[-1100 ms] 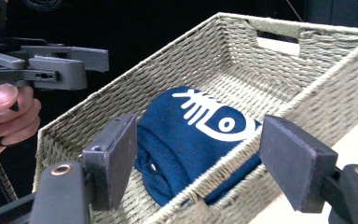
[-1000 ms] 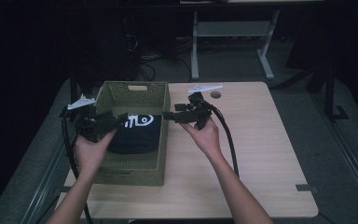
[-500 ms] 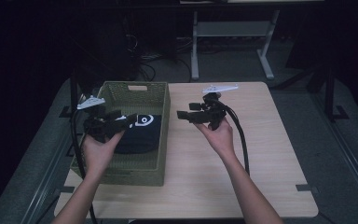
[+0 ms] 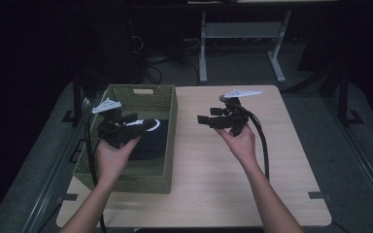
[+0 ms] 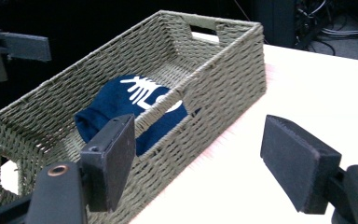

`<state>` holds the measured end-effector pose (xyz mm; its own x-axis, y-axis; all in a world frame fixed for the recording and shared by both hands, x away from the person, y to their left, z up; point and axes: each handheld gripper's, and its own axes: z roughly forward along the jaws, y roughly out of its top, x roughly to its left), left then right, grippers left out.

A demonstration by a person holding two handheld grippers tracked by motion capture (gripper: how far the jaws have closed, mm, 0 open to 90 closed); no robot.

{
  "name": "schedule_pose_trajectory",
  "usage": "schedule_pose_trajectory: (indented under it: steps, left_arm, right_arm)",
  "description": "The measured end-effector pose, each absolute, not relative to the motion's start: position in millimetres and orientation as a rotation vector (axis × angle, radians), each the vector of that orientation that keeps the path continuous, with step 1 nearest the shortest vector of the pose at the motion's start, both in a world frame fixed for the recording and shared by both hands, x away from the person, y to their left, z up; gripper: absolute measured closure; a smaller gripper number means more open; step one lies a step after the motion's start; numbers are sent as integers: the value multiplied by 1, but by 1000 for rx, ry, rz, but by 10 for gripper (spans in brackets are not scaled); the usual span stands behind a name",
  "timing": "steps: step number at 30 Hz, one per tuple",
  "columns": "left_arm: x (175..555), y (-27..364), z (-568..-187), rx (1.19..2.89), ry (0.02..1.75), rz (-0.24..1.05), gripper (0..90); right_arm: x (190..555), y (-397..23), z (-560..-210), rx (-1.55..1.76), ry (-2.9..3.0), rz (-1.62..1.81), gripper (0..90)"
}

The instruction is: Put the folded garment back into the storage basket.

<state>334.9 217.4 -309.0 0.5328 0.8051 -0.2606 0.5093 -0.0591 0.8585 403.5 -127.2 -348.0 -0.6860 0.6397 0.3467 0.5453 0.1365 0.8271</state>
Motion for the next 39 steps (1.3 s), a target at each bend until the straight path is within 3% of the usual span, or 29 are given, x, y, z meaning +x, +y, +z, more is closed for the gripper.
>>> schedule_pose_trajectory:
  steps: [39]
  left_arm:
    - [337,131,-307,1810,959,296,191]
  right_arm:
    - [396,-206,-362,1355,2248,1458,203]
